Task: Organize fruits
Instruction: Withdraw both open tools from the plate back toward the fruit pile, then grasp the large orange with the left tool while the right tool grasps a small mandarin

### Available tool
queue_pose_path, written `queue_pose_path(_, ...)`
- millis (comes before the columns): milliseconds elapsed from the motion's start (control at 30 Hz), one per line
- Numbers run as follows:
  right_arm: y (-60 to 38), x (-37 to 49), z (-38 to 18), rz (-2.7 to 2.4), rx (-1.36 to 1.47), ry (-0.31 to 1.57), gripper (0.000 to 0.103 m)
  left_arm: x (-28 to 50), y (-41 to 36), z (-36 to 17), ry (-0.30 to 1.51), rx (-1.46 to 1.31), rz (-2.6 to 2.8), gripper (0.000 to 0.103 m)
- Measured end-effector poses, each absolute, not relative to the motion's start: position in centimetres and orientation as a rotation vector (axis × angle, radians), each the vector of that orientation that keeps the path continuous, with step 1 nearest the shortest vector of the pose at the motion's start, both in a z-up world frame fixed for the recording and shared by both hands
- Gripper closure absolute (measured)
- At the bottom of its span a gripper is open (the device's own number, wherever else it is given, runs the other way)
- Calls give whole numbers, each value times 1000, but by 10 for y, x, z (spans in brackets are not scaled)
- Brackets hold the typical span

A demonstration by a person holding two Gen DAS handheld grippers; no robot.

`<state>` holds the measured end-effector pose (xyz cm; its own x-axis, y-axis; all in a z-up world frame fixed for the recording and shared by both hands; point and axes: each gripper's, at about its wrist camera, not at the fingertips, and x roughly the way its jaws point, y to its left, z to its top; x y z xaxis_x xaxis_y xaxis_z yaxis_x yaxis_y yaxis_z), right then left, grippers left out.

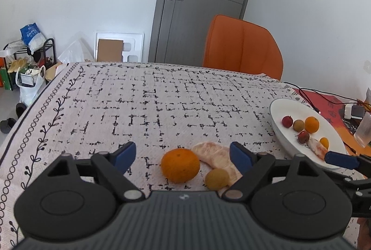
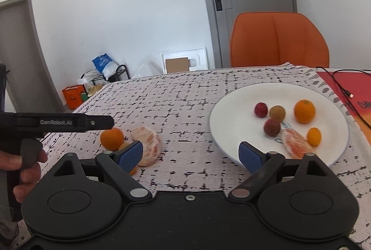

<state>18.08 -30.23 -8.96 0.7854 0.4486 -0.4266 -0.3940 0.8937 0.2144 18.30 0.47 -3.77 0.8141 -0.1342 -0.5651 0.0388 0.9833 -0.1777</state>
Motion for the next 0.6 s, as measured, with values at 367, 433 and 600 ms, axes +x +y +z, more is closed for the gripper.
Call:
queue_pose_path(367, -278, 189, -90, 481, 101, 515, 23, 189, 9, -61, 668, -184, -114, 54)
queue_pose_path(433, -274, 190, -91, 491, 109, 528, 24, 190, 11, -65, 687, -218, -134, 63)
queue_pose_path(600, -263, 190, -92, 523, 104, 541, 27, 183, 13, -64, 682, -209, -130, 64)
